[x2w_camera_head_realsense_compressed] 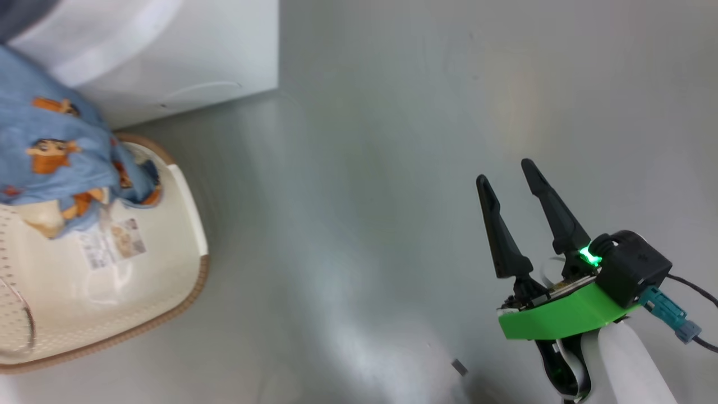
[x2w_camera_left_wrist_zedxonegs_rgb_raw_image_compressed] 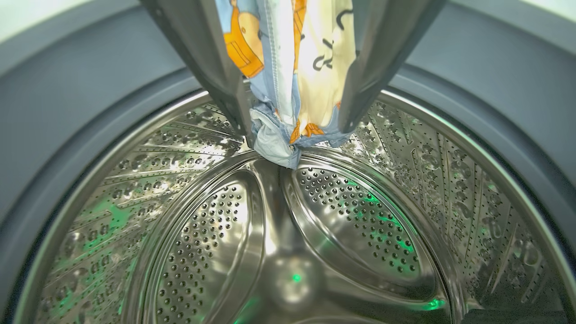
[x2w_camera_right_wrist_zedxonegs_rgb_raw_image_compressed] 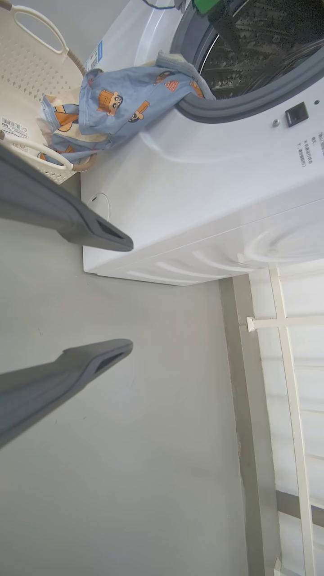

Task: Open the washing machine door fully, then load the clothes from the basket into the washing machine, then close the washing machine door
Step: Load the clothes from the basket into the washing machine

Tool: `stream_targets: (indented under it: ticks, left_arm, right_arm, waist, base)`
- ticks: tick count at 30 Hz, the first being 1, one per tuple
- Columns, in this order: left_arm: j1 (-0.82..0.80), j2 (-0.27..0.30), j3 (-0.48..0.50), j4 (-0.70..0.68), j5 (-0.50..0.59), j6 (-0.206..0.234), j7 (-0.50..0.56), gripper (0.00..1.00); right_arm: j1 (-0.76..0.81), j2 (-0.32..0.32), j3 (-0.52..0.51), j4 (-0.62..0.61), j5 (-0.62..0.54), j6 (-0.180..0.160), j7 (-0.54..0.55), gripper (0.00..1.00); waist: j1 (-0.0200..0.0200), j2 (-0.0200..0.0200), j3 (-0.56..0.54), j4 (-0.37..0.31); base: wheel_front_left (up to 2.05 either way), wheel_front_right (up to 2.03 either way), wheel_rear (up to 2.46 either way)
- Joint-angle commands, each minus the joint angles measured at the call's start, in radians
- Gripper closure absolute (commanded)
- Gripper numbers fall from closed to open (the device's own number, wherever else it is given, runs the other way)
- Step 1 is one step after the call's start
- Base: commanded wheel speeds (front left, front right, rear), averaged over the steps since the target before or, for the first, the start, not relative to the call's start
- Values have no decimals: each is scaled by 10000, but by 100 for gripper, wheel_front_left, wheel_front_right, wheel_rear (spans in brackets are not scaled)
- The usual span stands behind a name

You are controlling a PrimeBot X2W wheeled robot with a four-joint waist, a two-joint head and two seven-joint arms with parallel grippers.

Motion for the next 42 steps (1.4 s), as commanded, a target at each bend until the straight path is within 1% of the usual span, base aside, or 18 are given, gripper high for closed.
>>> stream_targets:
  ticks: [1, 6, 9, 10, 11, 12, 13, 16, 18, 27, 36, 42]
  left_arm:
    - [1024, 393, 367, -1039, -75, 285, -98, 0]
    - [3467, -29, 609, -3321, 15, 981, -115, 0]
    - [4787, -231, 655, -4437, 58, 1326, -117, 0]
    - [4787, -231, 655, -4437, 58, 1326, -117, 0]
    - [5183, -295, 650, -4725, 41, 1405, -113, 0]
    - [5951, -454, 568, -5251, 51, 1581, -90, 0]
    - [5951, -454, 568, -5251, 51, 1581, -90, 0]
    - [6971, -746, 364, -5953, 91, 1866, 1, 0]
    - [7550, -909, 242, -6326, 56, 1979, 80, 0]
    - [9303, -1242, -294, -7337, 176, 2356, 343, 0]
    - [10329, -1485, -876, -7750, 322, 2587, 593, 0]
    - [10721, -1592, -1025, -7906, 256, 2693, 709, 0]
  right_arm:
    - [403, -22, 151, -161, -126, 27, -47, 0]
    - [637, -22, 68, -12, -349, 27, -36, 0]
    - [752, -22, 44, 57, -488, 27, 53, 0]
    - [752, -22, 44, 57, -488, 27, 53, 0]
    - [785, -22, 42, 77, -548, 27, 90, 0]
    - [863, -22, 23, 115, -627, 27, 155, 0]
    - [863, -22, 23, 115, -627, 27, 155, 0]
    - [1010, -22, -18, 149, -741, 27, 256, 0]
    - [1114, -22, -3, 156, -820, 27, 334, 0]
    - [1539, -22, 61, 91, -1063, 27, 733, 0]
    - [1992, -22, 154, -96, -1118, 27, 1109, 0]
    - [2220, -22, 123, -285, -1075, 27, 1267, 0]
  waist:
    - [0, -1, -608, 482]
    - [0, -1, -1226, 811]
    - [0, -1, -1588, 949]
    - [0, -1, -1588, 949]
    - [0, -1, -1707, 987]
    - [0, -1, -1957, 1068]
    - [0, -1, -1957, 1068]
    - [0, -1, -2332, 1208]
    - [0, -1, -2576, 1287]
    - [0, -1, -3571, 1649]
    - [0, -1, -4439, 1974]
    - [0, -1, -4667, 2097]
  base:
    - [0, 0, 0]
    - [0, 0, 0]
    - [0, 0, 0]
    - [0, 0, 0]
    - [0, 0, 0]
    - [0, 0, 0]
    - [0, 0, 0]
    - [0, 0, 0]
    - [0, 0, 0]
    - [0, 0, 0]
    - [0, 0, 0]
    - [0, 0, 0]
